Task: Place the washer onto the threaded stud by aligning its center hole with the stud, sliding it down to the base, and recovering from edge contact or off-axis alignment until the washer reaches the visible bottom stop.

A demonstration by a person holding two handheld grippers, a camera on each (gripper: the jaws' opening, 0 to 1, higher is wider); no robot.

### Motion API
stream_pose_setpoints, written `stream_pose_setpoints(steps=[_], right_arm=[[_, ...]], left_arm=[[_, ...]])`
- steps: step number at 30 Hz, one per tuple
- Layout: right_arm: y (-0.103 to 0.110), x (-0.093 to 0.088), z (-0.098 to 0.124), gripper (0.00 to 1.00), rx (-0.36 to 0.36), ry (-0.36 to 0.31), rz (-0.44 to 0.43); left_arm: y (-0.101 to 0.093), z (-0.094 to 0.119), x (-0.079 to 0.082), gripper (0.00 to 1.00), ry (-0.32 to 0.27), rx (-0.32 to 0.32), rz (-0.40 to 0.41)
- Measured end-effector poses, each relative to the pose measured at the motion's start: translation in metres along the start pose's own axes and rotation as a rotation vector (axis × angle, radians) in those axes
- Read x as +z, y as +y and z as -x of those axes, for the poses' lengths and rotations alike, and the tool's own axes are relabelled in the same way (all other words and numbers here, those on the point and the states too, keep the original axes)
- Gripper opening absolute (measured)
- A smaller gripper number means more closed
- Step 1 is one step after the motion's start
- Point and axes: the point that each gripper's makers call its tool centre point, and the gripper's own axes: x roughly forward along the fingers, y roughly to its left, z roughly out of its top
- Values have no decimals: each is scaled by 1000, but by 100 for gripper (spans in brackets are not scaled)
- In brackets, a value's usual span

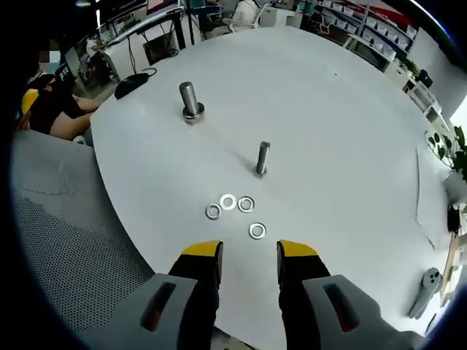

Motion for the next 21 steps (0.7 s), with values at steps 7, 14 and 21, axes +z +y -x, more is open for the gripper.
stream_pose_setpoints(steps=[7, 14, 21], right_arm=[[-2, -5, -21, 32, 33, 72, 27], [-2, -10, -32, 30, 51, 127, 112], [-8, -7, -41, 30, 64, 142, 112]], left_arm=[[2, -1, -2, 19, 10, 3, 6], [5, -1, -5, 18, 22, 13, 13], [8, -1, -7, 18, 25, 19, 13]])
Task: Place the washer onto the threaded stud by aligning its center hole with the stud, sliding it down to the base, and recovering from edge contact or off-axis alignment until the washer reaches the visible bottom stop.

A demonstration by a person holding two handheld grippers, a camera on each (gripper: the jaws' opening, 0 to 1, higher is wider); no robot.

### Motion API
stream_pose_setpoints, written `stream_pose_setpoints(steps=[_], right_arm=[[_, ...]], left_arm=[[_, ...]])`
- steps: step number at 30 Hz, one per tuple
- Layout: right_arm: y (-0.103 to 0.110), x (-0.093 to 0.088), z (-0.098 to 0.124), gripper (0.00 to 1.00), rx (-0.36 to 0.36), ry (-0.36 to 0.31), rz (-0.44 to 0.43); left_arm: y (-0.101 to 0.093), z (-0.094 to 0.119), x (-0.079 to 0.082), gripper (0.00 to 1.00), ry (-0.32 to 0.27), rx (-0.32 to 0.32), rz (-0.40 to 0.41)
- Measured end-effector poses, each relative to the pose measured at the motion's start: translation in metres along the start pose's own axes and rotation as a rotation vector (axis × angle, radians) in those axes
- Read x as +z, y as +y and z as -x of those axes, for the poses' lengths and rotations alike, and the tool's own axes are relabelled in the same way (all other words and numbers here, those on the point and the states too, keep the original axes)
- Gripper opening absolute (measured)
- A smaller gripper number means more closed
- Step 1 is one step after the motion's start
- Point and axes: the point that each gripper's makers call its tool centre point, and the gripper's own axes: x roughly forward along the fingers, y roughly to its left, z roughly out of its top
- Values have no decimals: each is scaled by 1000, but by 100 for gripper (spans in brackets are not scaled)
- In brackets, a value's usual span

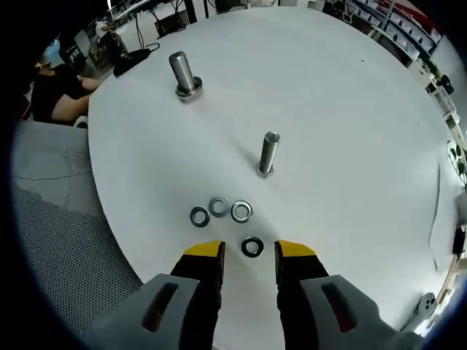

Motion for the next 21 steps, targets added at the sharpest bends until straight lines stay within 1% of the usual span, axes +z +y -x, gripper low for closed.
stream_pose_setpoints(steps=[2, 4, 6, 7, 10, 11, 12, 13, 14, 16, 18, 20, 21], right_arm=[[9, 0, 6, 30, 4, 22, 22], [1, -2, 0, 29, 5, 25, 27], [-3, -1, -3, 28, 6, 15, 6], [-1, 0, 1, 28, 6, 16, 7], [6, 5, 8, 27, 12, 28, 46], [1, -1, 1, 27, 11, 32, 64], [0, -2, 0, 28, 8, 36, 98], [5, 1, 6, 28, 9, 34, 109], [8, 5, 11, 28, 11, 29, 97], [-1, -1, 1, 27, 19, 14, 84], [-2, -2, 1, 27, 32, -6, 117], [4, 1, 5, 27, 51, -12, 173], [8, 1, 10, 27, 51, -16, 168]], left_arm=[[1, 0, -1, 18, 4, 0, 1], [1, -1, -2, 18, 8, -1, -1], [1, -1, -3, 18, 11, 0, 0], [2, -1, -3, 18, 11, 1, 2], [0, -2, -3, 17, 13, -8, 1], [0, -2, -3, 17, 14, -9, -3], [-1, -2, -3, 17, 15, -9, -7], [-1, -2, -4, 16, 19, -9, -6], [0, -2, -4, 16, 22, -6, -3], [2, -1, -4, 16, 17, 3, 1], [4, -1, -4, 17, 14, 8, 4], [5, -1, -3, 17, 12, 13, 0], [4, -1, -3, 17, 10, 14, -1]])
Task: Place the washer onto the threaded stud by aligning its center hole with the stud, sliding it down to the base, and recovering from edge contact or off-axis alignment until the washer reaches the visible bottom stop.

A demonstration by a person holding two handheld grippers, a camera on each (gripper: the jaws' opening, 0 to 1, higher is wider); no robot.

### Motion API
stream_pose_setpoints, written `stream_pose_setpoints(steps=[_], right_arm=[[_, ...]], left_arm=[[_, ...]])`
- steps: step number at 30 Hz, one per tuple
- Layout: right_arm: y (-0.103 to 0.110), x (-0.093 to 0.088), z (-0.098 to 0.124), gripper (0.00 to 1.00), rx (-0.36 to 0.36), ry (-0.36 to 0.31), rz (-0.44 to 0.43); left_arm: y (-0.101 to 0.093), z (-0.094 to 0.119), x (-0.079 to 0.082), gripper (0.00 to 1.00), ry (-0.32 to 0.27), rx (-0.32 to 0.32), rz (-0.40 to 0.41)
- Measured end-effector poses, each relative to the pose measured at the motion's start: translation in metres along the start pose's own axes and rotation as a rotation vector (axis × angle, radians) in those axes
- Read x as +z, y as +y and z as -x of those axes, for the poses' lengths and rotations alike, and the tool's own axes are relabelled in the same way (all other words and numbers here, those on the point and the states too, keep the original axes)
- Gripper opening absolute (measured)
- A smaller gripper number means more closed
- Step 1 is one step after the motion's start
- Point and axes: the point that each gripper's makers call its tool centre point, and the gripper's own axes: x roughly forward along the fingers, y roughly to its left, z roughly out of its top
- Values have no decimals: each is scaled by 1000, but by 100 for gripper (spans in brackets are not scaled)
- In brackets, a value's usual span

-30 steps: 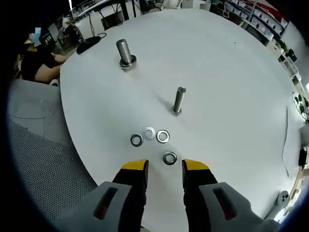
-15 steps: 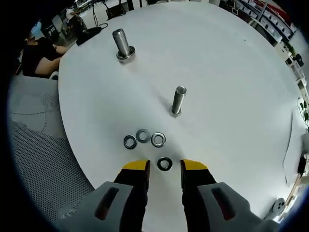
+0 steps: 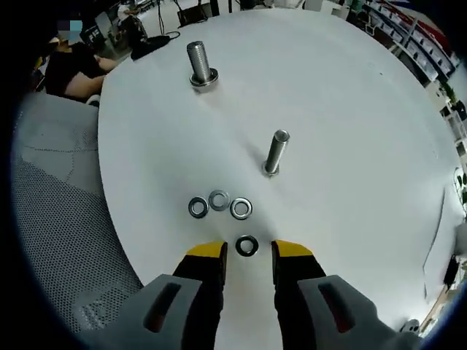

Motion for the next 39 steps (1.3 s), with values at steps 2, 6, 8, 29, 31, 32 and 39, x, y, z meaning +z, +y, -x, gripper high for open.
stream_pose_setpoints(steps=[2, 6, 8, 29, 31, 32, 39], right_arm=[[-3, -2, -1, 27, 9, -3, 1], [2, -1, 3, 26, -4, 25, 34], [1, 0, 1, 26, -5, 40, 37], [-4, -3, -13, 17, -5, 218, 200], [0, 0, -7, 17, -5, 227, 200], [-1, 1, -10, 17, -4, 235, 200], [1, -5, -5, 14, -23, 237, 129]], left_arm=[[0, 0, -1, 17, 5, 0, 1], [0, 0, -1, 17, 7, 1, 0], [1, 0, -2, 17, 9, 3, 1], [-1, -1, -3, 16, 14, 0, 5], [-1, -1, -3, 16, 14, -2, 6], [-1, -1, -3, 16, 15, -2, 6], [-1, 0, -3, 16, 11, 0, 10]])
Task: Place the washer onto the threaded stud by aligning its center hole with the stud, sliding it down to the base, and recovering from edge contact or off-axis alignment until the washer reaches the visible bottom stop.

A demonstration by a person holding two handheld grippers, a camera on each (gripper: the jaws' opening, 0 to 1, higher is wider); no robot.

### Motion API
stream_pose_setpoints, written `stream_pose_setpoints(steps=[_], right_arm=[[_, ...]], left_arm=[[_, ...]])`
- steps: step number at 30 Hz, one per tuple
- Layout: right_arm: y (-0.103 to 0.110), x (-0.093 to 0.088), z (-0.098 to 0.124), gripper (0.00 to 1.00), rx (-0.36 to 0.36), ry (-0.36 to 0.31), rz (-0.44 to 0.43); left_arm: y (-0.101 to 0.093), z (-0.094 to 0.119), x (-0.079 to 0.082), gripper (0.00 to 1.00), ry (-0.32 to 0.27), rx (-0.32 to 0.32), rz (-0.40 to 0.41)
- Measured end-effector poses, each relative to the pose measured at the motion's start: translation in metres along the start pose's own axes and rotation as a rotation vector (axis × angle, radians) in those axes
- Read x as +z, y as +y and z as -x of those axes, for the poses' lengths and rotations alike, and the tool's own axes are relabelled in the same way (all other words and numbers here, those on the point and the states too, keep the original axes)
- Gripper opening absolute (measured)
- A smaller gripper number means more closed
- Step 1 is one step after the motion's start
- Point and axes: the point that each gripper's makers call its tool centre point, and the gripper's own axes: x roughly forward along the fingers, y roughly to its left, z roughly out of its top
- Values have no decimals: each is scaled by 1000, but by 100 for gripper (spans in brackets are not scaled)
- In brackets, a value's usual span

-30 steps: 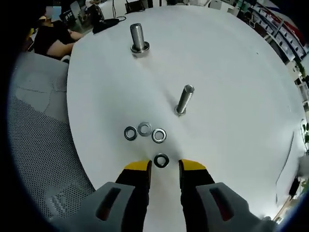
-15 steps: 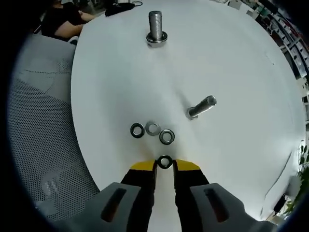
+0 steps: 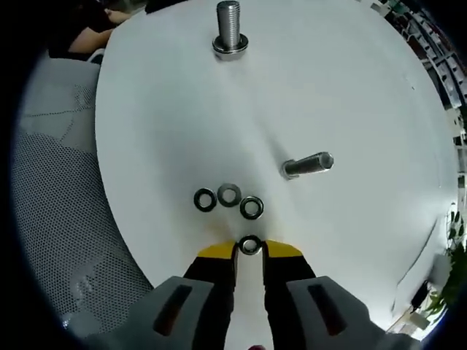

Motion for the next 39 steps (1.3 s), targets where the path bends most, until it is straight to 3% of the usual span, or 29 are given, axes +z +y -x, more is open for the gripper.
stream_pose_setpoints(steps=[2, 3, 10, 14, 16, 21, 26, 28, 30, 31, 39], right_arm=[[6, -1, 8, 14, -5, -21, -12], [-2, -1, -1, 14, -7, -30, -20], [-6, 4, -4, 14, -27, -84, -86], [7, -1, 11, 14, -36, -121, -132], [-5, 1, -6, 14, -8, -149, -189], [2, -2, 11, 13, -27, -158, -193], [-18, 16, 22, 13, -42, -216, -175], [-15, 27, 37, 14, -52, -246, -164], [-28, 33, 36, 14, -62, -273, -158], [-24, 38, 45, 14, -64, -283, -152], [-38, 60, 63, 14, -93, -323, -86]], left_arm=[[0, 0, 0, 16, -2, 0, -1], [0, 0, 0, 16, -2, 0, 0], [0, 0, 0, 16, 0, 1, 0], [0, 0, 0, 16, 0, 2, -1], [1, 0, 0, 16, 1, 3, 0], [2, 0, -1, 16, 4, 7, 1], [2, 1, -1, 16, 4, 8, 3], [2, 1, -2, 16, 7, 9, 0], [2, 1, -2, 16, 6, 10, 1], [2, 1, -2, 16, 5, 11, 1], [3, 1, 0, 16, 0, 15, 1]])
